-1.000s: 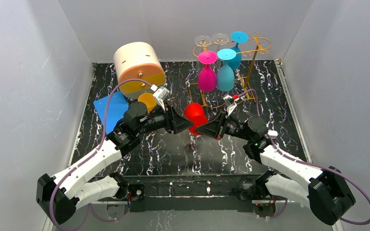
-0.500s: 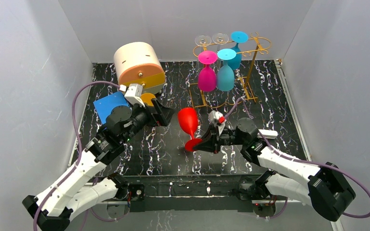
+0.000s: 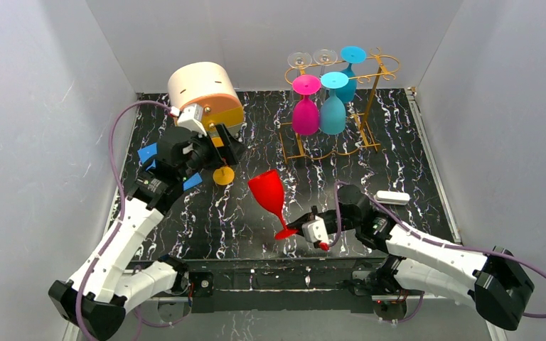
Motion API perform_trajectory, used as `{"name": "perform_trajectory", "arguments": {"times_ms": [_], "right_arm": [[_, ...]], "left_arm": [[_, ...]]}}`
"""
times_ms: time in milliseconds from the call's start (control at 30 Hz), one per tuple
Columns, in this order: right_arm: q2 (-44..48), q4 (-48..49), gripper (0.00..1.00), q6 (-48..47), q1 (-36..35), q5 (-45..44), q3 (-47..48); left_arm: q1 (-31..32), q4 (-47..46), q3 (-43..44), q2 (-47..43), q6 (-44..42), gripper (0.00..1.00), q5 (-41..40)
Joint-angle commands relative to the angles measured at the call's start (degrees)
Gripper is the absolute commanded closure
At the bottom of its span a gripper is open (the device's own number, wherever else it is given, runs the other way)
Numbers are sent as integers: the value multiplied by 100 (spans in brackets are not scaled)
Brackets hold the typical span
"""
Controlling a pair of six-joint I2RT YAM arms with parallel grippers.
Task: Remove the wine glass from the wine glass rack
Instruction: Place the wine glass at the center of the board.
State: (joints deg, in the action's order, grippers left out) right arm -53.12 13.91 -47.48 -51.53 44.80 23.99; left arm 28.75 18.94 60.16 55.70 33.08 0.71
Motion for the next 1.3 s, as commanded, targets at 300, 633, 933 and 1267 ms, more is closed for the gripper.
{"name": "perform_trajectory", "arguments": {"times_ms": [300,633,933,1267], "right_arm": [[205,39,99,-1804,-635,-1347,82],[100,469,99,-2314,-782,-1773,19],[0,-18,99,-2742,-799,-2085,251],[14,-218,99,-2737,-803,-2315,215]], "left_arm": [[-1232,-367,461,1251,-362,13,5732],[-1246,1585,855,1491,-2431,12,6028],[-796,2219,994,1710,-3208,33,6051],[-441,2454,1084,1337,-3778,73,6032]]}}
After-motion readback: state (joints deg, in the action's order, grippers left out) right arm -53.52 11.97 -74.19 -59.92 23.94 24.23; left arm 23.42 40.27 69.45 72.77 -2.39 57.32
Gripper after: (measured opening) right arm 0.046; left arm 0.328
